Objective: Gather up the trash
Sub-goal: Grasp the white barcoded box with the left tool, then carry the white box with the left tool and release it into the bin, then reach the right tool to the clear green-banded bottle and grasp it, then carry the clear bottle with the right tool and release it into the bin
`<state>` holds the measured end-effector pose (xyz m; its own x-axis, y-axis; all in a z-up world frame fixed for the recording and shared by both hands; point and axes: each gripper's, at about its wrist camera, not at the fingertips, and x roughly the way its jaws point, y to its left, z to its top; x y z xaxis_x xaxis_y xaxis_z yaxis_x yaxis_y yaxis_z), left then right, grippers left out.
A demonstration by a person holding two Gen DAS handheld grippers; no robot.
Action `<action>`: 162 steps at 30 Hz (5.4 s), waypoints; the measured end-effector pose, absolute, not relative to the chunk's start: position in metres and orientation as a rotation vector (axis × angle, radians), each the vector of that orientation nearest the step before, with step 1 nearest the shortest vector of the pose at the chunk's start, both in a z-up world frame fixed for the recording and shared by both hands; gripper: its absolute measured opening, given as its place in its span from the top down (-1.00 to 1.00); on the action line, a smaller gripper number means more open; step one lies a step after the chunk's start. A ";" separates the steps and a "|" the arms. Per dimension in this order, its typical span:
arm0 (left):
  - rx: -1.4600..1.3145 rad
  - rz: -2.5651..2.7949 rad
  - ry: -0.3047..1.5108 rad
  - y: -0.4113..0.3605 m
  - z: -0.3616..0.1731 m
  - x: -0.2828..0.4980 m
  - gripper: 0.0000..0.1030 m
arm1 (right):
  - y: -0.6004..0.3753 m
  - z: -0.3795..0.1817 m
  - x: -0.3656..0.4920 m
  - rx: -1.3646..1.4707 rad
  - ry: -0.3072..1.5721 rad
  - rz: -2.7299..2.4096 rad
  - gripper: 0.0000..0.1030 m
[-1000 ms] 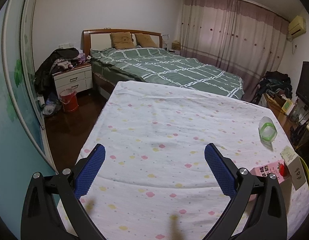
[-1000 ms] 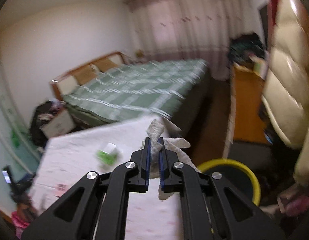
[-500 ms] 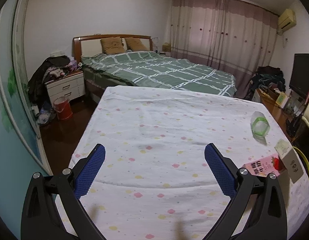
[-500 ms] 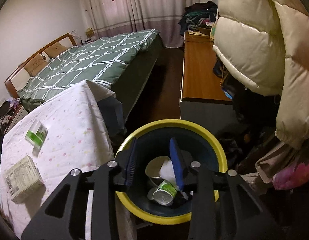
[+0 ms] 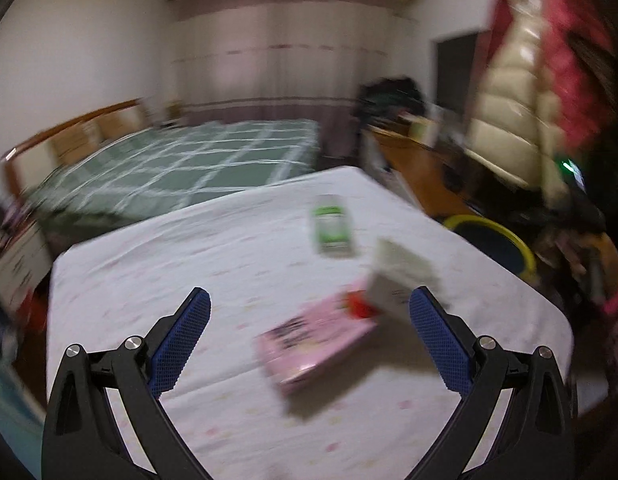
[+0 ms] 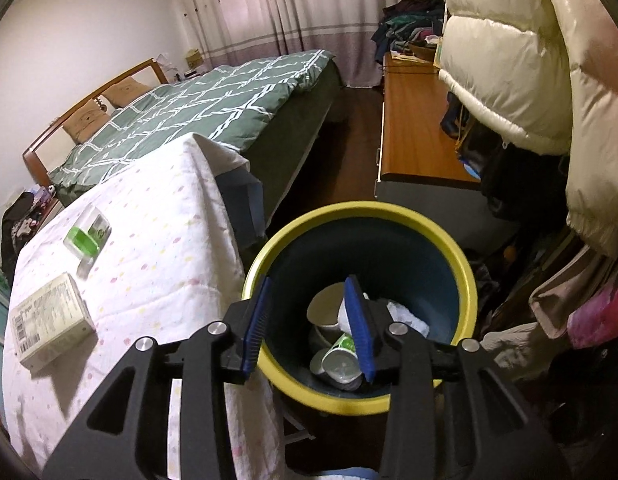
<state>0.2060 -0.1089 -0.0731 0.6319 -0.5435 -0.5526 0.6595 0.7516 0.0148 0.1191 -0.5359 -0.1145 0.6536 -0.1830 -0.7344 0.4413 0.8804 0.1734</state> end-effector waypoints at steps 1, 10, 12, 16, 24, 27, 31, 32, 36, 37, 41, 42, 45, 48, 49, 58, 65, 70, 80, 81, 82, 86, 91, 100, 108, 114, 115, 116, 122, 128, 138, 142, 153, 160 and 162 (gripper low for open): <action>0.250 -0.731 0.559 -0.120 -0.071 0.205 -0.90 | -0.536 -0.116 0.116 0.363 0.781 -0.360 0.28; 0.580 -0.873 0.621 -0.215 -0.088 0.203 -0.90 | -0.537 -0.133 0.101 0.410 0.797 -0.335 0.26; 0.621 -0.875 0.636 -0.227 -0.093 0.206 -0.90 | -0.540 -0.136 0.100 0.422 0.800 -0.336 0.25; 0.657 -0.870 0.674 -0.240 -0.104 0.216 -0.90 | -0.544 -0.142 0.099 0.441 0.802 -0.333 0.25; 0.684 -0.869 0.715 -0.247 -0.116 0.232 -0.90 | -0.549 -0.151 0.099 0.462 0.809 -0.317 0.25; 0.695 -0.871 0.716 -0.252 -0.118 0.234 -0.90 | -0.551 -0.153 0.099 0.471 0.812 -0.312 0.25; 0.717 -0.869 0.722 -0.258 -0.122 0.235 -0.76 | -0.553 -0.157 0.099 0.477 0.816 -0.309 0.25; 0.723 -0.868 0.728 -0.259 -0.123 0.235 -0.74 | -0.553 -0.157 0.099 0.478 0.817 -0.308 0.25; 0.737 -0.856 0.749 -0.261 -0.127 0.237 -0.55 | -0.554 -0.160 0.098 0.484 0.818 -0.304 0.25; 0.734 -0.858 0.753 -0.261 -0.127 0.237 -0.49 | -0.555 -0.160 0.097 0.486 0.817 -0.303 0.25; 0.723 -0.860 0.758 -0.261 -0.125 0.236 -0.39 | -0.556 -0.160 0.095 0.494 0.814 -0.301 0.25; 0.722 -0.861 0.757 -0.262 -0.125 0.236 -0.39 | -0.557 -0.160 0.095 0.495 0.813 -0.300 0.25; 0.716 -0.870 0.748 -0.264 -0.121 0.232 -0.39 | -0.557 -0.160 0.095 0.495 0.813 -0.298 0.25; 0.705 -0.879 0.733 -0.267 -0.115 0.227 -0.39 | -0.557 -0.160 0.094 0.497 0.811 -0.293 0.25; 0.699 -0.885 0.728 -0.269 -0.112 0.225 -0.39 | -0.557 -0.160 0.093 0.497 0.810 -0.294 0.25; 0.679 -0.959 0.677 -0.307 -0.090 0.207 -0.39 | -0.563 -0.151 0.076 0.493 0.779 -0.306 0.25; 0.701 -1.051 0.649 -0.373 -0.087 0.197 -0.39 | -0.576 -0.143 0.046 0.472 0.750 -0.351 0.25; 0.731 -1.124 0.645 -0.438 -0.097 0.186 -0.39 | -0.593 -0.147 0.023 0.480 0.748 -0.384 0.25; 0.775 -1.177 0.678 -0.540 -0.128 0.175 -0.39 | -0.624 -0.167 -0.012 0.527 0.769 -0.448 0.24; 0.771 -1.175 0.680 -0.548 -0.130 0.175 -0.43 | -0.625 -0.168 -0.014 0.532 0.770 -0.450 0.24; 0.761 -1.166 0.677 -0.554 -0.132 0.176 -0.61 | -0.627 -0.169 -0.015 0.536 0.772 -0.452 0.24; 0.683 -1.136 0.673 -0.559 -0.127 0.181 -0.84 | -0.630 -0.169 -0.018 0.544 0.770 -0.448 0.25; 0.581 -1.098 0.646 -0.513 -0.103 0.183 -0.84 | -0.624 -0.167 -0.013 0.539 0.766 -0.426 0.24; 0.320 -0.951 0.644 -0.361 -0.069 0.197 -0.89 | -0.586 -0.159 0.016 0.479 0.789 -0.355 0.24; 0.179 -0.697 0.609 -0.202 -0.054 0.208 -0.90 | -0.528 -0.149 0.057 0.405 0.810 -0.254 0.24; 0.106 -0.475 0.562 -0.095 -0.054 0.225 -0.90 | -0.474 -0.135 0.100 0.333 0.823 -0.143 0.24; 0.073 -0.431 0.557 -0.074 -0.057 0.232 -0.90 | -0.464 -0.131 0.109 0.324 0.822 -0.120 0.24; 0.056 -0.408 0.554 -0.061 -0.059 0.237 -0.90 | -0.454 -0.127 0.118 0.314 0.818 -0.103 0.24; -0.068 -0.275 0.533 0.003 -0.086 0.262 -0.90 | -0.395 -0.104 0.179 0.252 0.798 -0.011 0.24; -0.134 -0.248 0.540 0.027 -0.104 0.272 -0.90 | -0.345 -0.097 0.237 0.238 0.788 0.044 0.03; -0.135 -0.273 0.525 0.009 -0.104 0.263 -0.90 | -0.293 -0.112 0.313 0.195 0.819 -0.002 -0.15; -0.140 -0.283 0.532 0.007 -0.103 0.262 -0.90 | -0.288 -0.126 0.334 0.187 0.849 -0.054 -0.16; -0.124 -0.293 0.537 0.001 -0.105 0.261 -0.90 | -0.286 -0.150 0.364 0.174 0.903 -0.131 -0.19; -0.125 -0.296 0.544 0.000 -0.105 0.261 -0.90 | -0.288 -0.156 0.375 0.146 0.915 -0.163 0.07; -0.122 -0.300 0.544 -0.001 -0.105 0.260 -0.90 | -0.292 -0.156 0.373 0.154 0.914 -0.153 0.07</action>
<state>0.2603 -0.0011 -0.1049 0.8133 -0.3120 -0.4911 0.2479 0.9495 -0.1926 0.3732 -0.2919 -0.1556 0.6013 -0.0664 -0.7963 0.1973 0.9780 0.0674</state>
